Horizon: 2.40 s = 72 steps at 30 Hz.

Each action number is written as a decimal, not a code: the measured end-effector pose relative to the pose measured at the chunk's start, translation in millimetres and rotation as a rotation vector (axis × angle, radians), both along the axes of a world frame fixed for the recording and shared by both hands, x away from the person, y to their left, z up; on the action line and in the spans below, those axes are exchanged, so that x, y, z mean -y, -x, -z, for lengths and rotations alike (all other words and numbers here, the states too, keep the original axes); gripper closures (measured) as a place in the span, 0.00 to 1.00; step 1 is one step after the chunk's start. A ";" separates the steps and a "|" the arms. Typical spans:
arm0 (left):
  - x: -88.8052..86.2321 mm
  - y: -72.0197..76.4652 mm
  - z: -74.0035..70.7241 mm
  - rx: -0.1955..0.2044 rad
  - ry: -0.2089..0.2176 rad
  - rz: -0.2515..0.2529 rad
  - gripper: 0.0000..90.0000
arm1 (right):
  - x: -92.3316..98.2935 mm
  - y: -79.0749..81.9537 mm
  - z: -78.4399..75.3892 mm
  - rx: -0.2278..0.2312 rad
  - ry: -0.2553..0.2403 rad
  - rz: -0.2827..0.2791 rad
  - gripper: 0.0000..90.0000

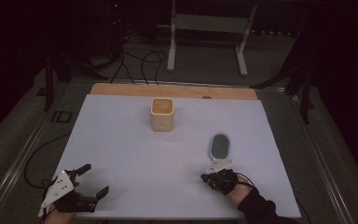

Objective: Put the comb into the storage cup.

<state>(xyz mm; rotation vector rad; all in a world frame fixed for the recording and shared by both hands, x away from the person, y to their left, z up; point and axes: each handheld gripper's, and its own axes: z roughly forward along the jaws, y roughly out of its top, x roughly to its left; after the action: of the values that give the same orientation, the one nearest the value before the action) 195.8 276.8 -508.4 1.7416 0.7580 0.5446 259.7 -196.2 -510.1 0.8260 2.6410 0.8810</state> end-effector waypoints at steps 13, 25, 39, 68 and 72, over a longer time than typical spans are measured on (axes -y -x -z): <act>0.0 0.0 -0.2 0.000 0.004 0.002 0.00 | 48.7 21.1 -2.2 -0.002 0.008 0.102 1.00; -0.4 -0.3 0.0 0.001 0.005 -0.003 0.00 | 75.9 18.5 -1.4 -0.006 0.024 0.177 1.00; -0.1 -0.8 0.3 -0.001 0.005 -0.004 0.00 | 101.6 9.1 -3.5 -0.005 0.048 0.242 1.00; -0.1 -0.7 -0.1 0.007 0.000 -0.005 0.00 | 125.6 -5.4 -13.6 0.008 0.070 0.292 1.00; 0.0 -0.5 -0.3 0.008 0.000 -0.005 0.00 | 121.5 -5.3 -19.9 0.016 0.068 0.257 1.00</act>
<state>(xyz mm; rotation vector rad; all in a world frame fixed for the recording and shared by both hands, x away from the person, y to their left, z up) 196.3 276.8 -508.1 1.7365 0.7569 0.5549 265.0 -317.7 -490.2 1.1042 2.4626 0.7232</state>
